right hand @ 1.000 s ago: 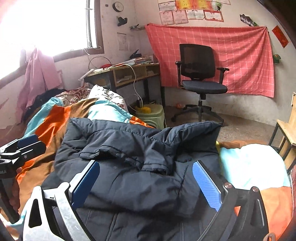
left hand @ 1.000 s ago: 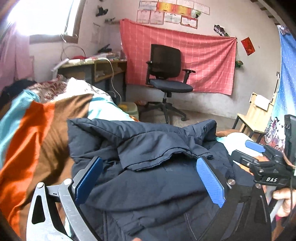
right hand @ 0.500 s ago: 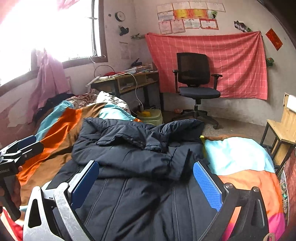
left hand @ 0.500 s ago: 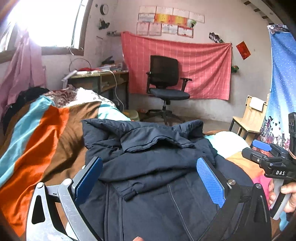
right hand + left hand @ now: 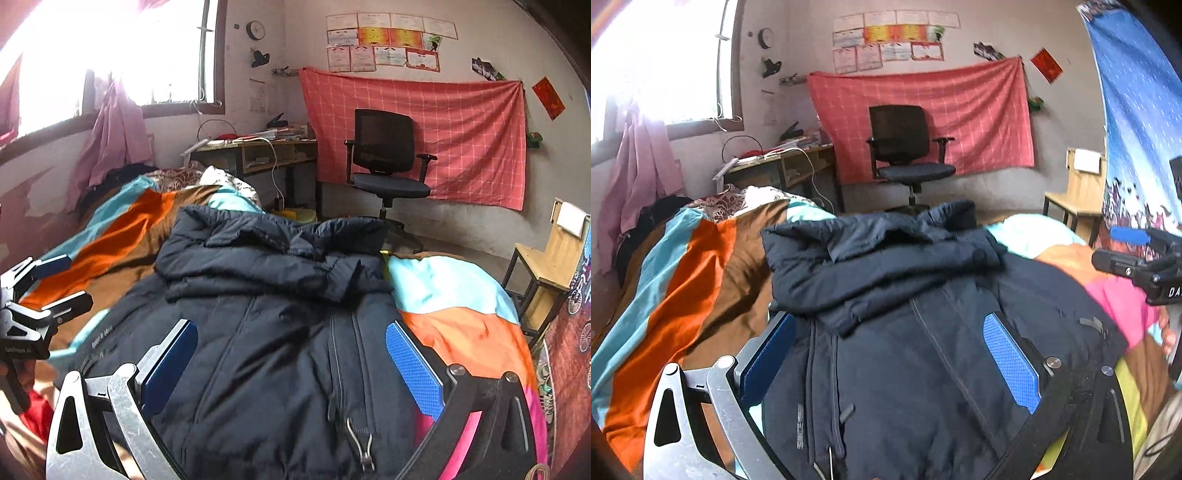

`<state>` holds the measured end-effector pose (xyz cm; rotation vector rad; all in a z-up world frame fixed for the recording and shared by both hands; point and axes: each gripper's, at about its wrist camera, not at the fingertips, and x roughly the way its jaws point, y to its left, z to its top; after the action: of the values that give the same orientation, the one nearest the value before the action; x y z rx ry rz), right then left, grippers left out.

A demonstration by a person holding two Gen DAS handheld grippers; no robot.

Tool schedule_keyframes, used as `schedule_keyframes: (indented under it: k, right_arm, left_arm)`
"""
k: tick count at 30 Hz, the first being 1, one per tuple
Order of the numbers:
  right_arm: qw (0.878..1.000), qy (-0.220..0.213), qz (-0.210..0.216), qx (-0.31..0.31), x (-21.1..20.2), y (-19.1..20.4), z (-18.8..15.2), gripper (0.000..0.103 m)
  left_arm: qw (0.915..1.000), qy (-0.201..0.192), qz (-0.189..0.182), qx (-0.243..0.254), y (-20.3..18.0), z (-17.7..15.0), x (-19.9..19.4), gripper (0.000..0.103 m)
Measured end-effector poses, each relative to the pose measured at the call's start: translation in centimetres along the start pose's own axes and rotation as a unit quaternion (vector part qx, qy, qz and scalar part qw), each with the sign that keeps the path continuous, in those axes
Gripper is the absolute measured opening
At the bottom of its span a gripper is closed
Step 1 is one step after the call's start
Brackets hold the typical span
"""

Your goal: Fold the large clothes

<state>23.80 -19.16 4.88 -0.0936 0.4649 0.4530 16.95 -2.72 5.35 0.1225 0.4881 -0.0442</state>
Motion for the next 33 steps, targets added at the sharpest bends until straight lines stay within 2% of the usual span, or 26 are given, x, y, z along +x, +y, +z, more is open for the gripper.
schedule_keyframes:
  k: [5,11,17,23,28,33]
  right_arm:
    - [1.000,0.017,0.007,-0.021,-0.8,0.5,-2.5,0.103]
    - [0.998,0.042,0.024,-0.033,-1.0,0.9,-5.0,0.103]
    - [0.997,0.055,0.008,-0.044,-1.3,0.6,-6.7,0.103]
    - [0.991,0.056,-0.037,-0.116,-1.8,0.8,-8.5,0.103]
    - [0.987,0.061,0.005,-0.147,-1.6,1.5,-8.9,0.103]
    - [0.974,0.076,-0.018,-0.215,-0.2,2.8,-10.0,0.103]
  left_arm:
    - [0.9998,0.010,-0.010,0.012,-0.1,-2.3,-0.6,0.100]
    - [0.9984,0.045,-0.008,0.034,0.2,-5.4,-0.3,0.100]
    - [0.9963,0.076,-0.021,0.033,0.4,-7.9,-0.5,0.100]
    - [0.9910,0.112,-0.033,0.065,-0.7,-10.6,-0.6,0.100]
    - [0.9855,0.150,-0.030,0.073,-1.1,-13.8,-0.1,0.100]
    - [0.9822,0.173,-0.018,0.073,-1.0,-15.7,0.4,0.100]
